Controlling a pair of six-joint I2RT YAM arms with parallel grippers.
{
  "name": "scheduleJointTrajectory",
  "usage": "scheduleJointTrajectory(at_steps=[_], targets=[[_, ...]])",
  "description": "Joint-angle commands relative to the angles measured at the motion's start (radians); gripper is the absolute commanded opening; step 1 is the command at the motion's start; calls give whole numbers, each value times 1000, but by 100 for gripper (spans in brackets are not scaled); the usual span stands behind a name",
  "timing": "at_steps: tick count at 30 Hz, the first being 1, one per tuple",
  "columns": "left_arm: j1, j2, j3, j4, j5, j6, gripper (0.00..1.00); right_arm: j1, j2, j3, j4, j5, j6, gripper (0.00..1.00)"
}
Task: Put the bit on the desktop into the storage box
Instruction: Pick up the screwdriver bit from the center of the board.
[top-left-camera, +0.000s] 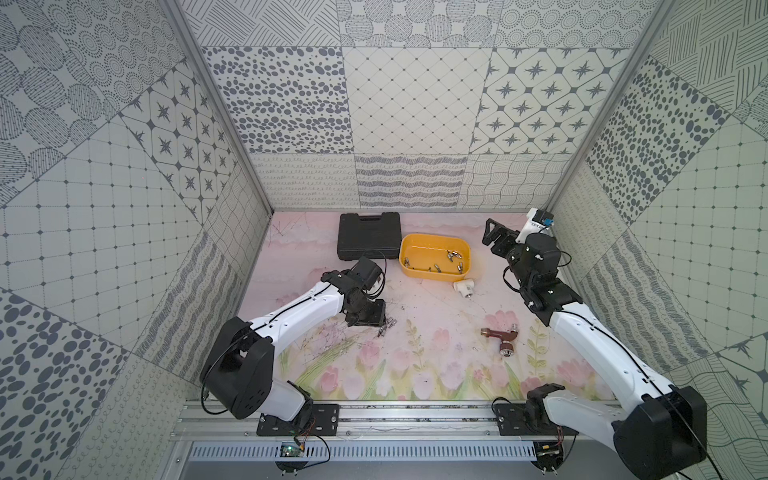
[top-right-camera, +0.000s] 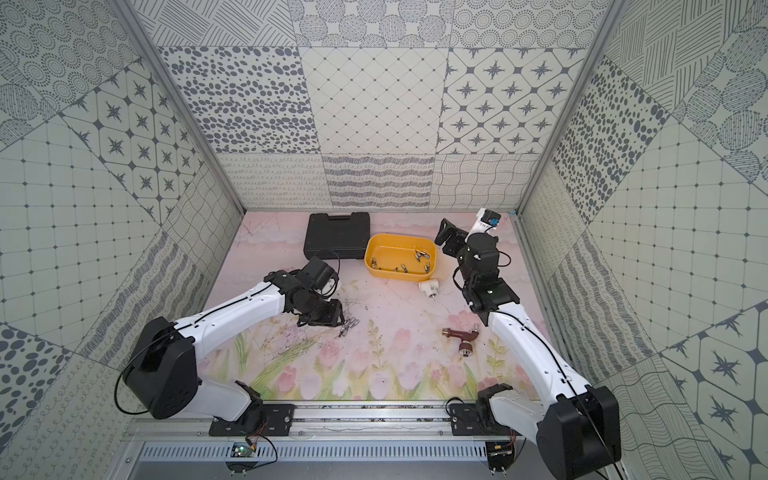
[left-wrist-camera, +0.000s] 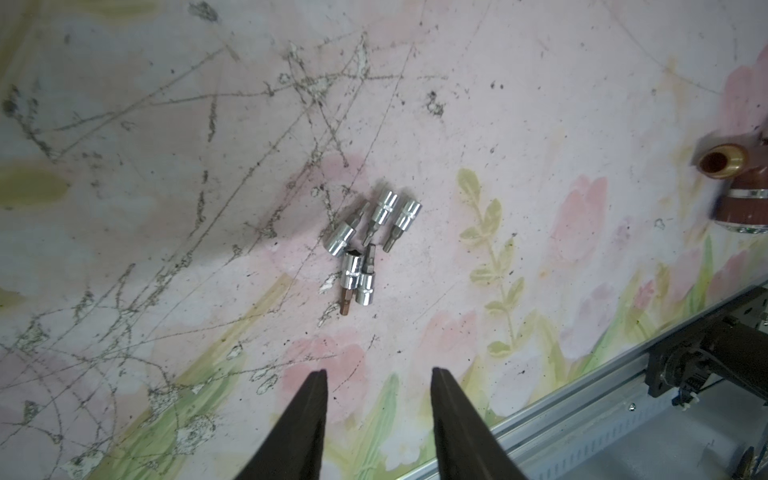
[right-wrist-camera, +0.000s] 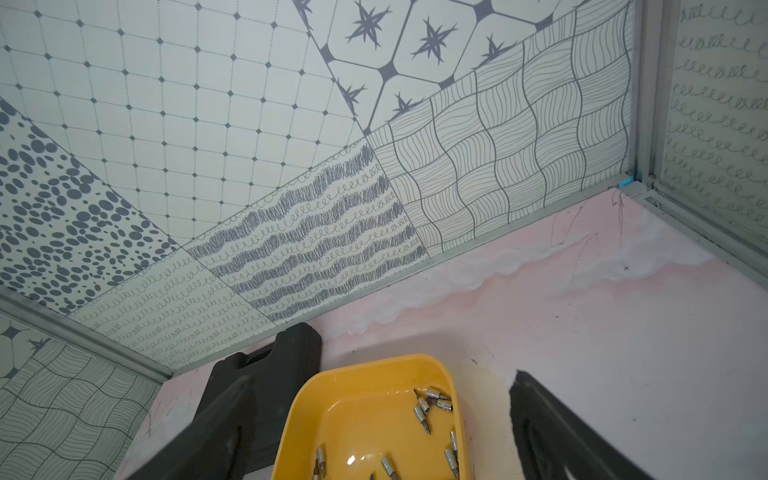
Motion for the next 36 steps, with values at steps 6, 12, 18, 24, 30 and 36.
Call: scheduleJointTrajectory(at_steps=[6,12,18,24,30,36], targets=[[-82,127,105,-53,-19,51,44,-58,-35,-17,45,-17,26,97],[-109,201,170,-60,-76,85,43,-93,-54,-40,52,-42,55,97],[-114,264,212,-49,-97,127,42,-123,-67,-57,56,-66,80,97],[-130,300,226,-31,-126,191,41,-147,-75,-72,56,-78,97,97],[-139,341,240,-28,-151,229,38,-166,-78,-85,64,-95,120,97],[-149,363,250,-19,-168,243,37,-176,-78,-90,69,-106,135,97]])
